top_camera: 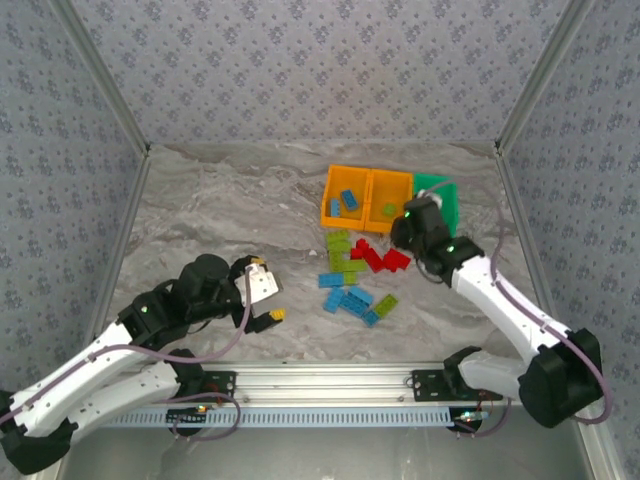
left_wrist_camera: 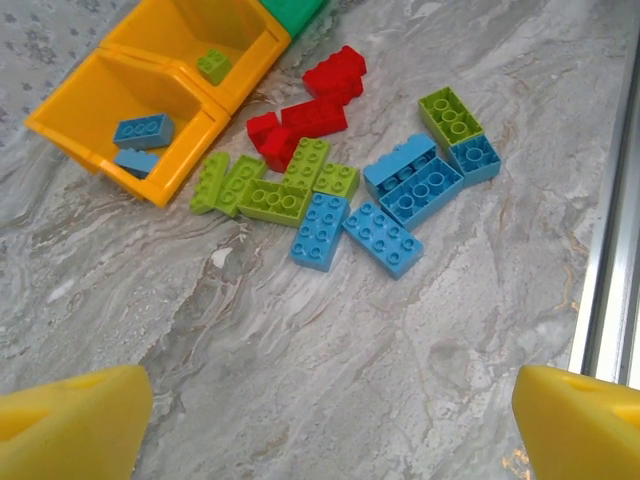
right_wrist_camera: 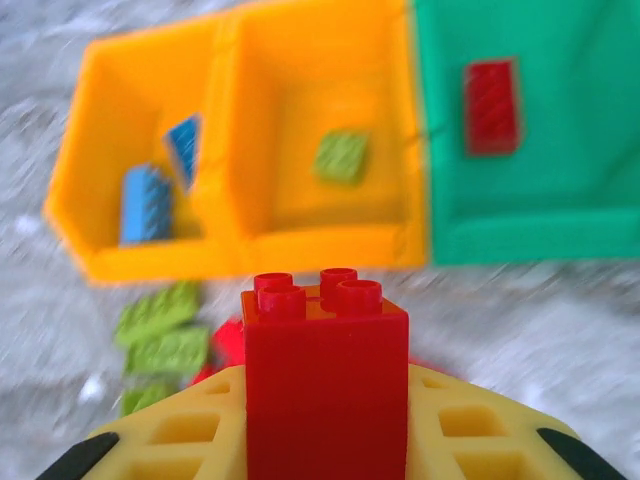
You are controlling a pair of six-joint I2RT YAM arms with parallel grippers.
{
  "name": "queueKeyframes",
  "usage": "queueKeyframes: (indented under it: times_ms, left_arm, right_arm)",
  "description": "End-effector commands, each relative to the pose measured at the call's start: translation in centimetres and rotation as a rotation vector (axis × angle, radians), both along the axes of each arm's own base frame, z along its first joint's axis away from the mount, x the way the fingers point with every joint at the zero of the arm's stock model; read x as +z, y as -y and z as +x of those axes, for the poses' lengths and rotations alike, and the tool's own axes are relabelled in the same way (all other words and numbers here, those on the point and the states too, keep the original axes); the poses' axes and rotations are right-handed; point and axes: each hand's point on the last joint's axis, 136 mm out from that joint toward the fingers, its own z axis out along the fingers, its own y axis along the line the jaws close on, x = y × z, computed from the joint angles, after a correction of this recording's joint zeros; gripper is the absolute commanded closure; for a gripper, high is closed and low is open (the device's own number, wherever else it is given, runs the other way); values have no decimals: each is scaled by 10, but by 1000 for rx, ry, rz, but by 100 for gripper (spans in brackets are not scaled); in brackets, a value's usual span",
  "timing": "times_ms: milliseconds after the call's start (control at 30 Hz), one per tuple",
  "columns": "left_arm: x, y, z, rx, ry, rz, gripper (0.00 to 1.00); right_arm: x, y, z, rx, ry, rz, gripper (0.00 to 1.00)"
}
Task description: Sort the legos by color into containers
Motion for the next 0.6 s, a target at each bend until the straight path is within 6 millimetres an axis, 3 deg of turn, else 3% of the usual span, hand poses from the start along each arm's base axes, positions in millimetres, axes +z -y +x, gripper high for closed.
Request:
queueKeyframes:
  times_ms: [0, 133, 267, 433, 567]
  left_arm:
    - [3, 2, 2, -12, 28, -26, 5]
    - [1, 1, 3, -5, 24, -17, 4]
    - [-2, -1, 5, 8, 28, -5, 4]
    - [-6, -1, 6, 11, 22, 6, 4]
    - [-8, 0, 9, 21, 16, 12, 4]
  right_arm:
    - [-5, 40, 32, -24, -51, -129, 73]
    - [-29, 64, 74, -62, -130, -113, 73]
    - [-47, 84, 100, -104, -187, -103, 70]
    - [-65, 92, 105, -114, -270, -69, 56]
    - [-49, 92, 98, -110, -266, -60, 46]
